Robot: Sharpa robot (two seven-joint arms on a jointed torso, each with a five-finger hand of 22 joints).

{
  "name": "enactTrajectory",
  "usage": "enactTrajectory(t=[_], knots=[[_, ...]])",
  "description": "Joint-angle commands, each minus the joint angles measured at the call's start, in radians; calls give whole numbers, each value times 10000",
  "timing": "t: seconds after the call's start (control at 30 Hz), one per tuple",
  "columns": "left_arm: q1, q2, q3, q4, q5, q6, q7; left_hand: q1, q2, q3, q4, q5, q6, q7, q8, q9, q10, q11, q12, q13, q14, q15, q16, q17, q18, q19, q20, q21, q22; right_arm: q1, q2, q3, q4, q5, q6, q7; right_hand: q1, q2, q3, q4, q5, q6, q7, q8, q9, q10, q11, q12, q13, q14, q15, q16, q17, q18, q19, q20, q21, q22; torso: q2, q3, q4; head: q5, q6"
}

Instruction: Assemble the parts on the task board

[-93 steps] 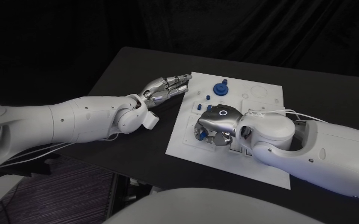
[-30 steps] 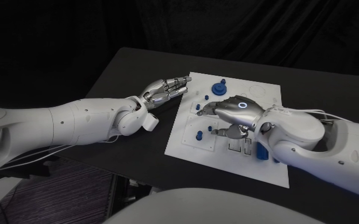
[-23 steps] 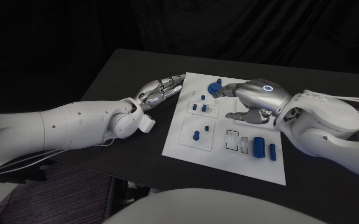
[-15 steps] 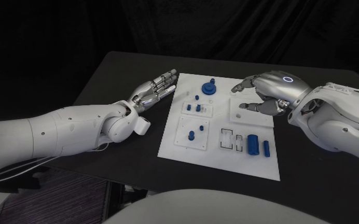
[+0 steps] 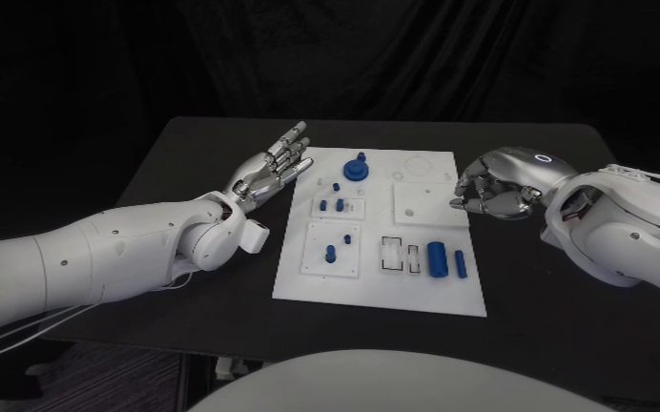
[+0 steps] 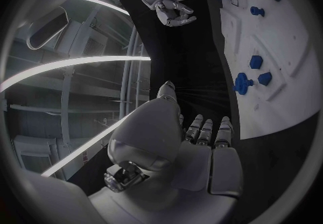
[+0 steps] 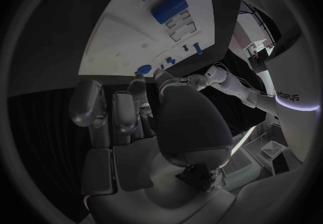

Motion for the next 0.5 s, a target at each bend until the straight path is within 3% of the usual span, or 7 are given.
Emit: enactTrajectory(t=[0.03,0.1,0.13,0.17,0.27,0.37,0.5], knots=[[-2,2,8,-21,50,-94,1623,65,146,8,-33,122,48,153,-15,8,-28,-14,63,1,-4,10,-67,-12,84,-4,97,-29,-8,-196,-33,4,58,460,526,-1392,-491,47,-203,215,-1,-133,-15,360,443,666,-14,1361,1962,14,-66,-79,-54,-77,-37,-45,-158,1372,-216,-14,-101,-241,-2],[-7,-12,8,-37,50,-64,1622,86,167,21,-31,166,59,219,-14,10,-20,18,85,4,-4,15,-67,-12,84,-3,106,-28,-8,-299,-23,3,63,479,656,-1608,-637,84,-277,246,-79,-198,-57,690,828,1133,-43,2030,3011,44,-97,-64,-7,-75,-18,-80,-167,1373,-249,-15,-110,-376,-2],[-9,-17,7,-51,50,-40,1618,94,176,26,-30,184,67,244,-13,11,-19,27,90,4,-4,20,-67,-12,84,-3,112,-28,-7,-361,-13,3,64,487,689,-1702,-796,133,-354,282,-93,-366,-128,1156,1377,1777,-133,2721,4078,115,-160,17,142,-80,42,-146,-83,1399,-264,-18,-113,-436,-2],[-11,-18,7,-63,50,-20,1614,102,184,31,-30,204,85,275,-9,14,-18,39,94,4,-4,26,-67,-12,84,-2,118,-27,-6,-410,-3,3,64,493,680,-1759,-936,134,-426,324,-137,-367,-210,1507,1748,2671,-173,3325,5135,359,-216,410,794,-176,240,-182,403,1526,-307,-13,-128,-479,-2],[-18,-21,7,-96,49,47,1600,123,203,39,-28,226,136,387,-1,22,-19,66,104,4,-4,40,-67,-12,84,2,140,-25,-2,-587,24,3,98,504,693,-1978,-1184,171,-511,367,-56,-375,-408,2087,2380,4612,-383,4385,7352,970,-422,1516,2696,-501,899,-346,2166,1957,-378,-2,-154,-709,-2],[-27,-42,6,-108,49,124,1584,149,221,47,-28,252,235,544,15,36,-6,114,153,10,-4,75,-67,-12,85,7,174,-22,3,-744,60,3,163,510,829,-2269,-1724,309,-589,392,16,-480,-565,2604,3095,4644,-524,4401,7392,1090,-537,1827,3234,-693,1222,-499,3217,2206,-477,2,-206,-906,-2],[-40,-101,6,-102,-1,210,1558,175,258,70,-29,291,289,659,21,42,5,173,188,14,-4,115,-67,-12,86,12,199,-19,9,-909,117,2,266,513,1024,-2622,-2044,371,-608,423,-23,-559,-589,2694,3380,4644,-566,4401,7392,1112,-572,1901,3334,-773,1332,-549,3645,2310,-574,-5,-276,-1133,-2]])
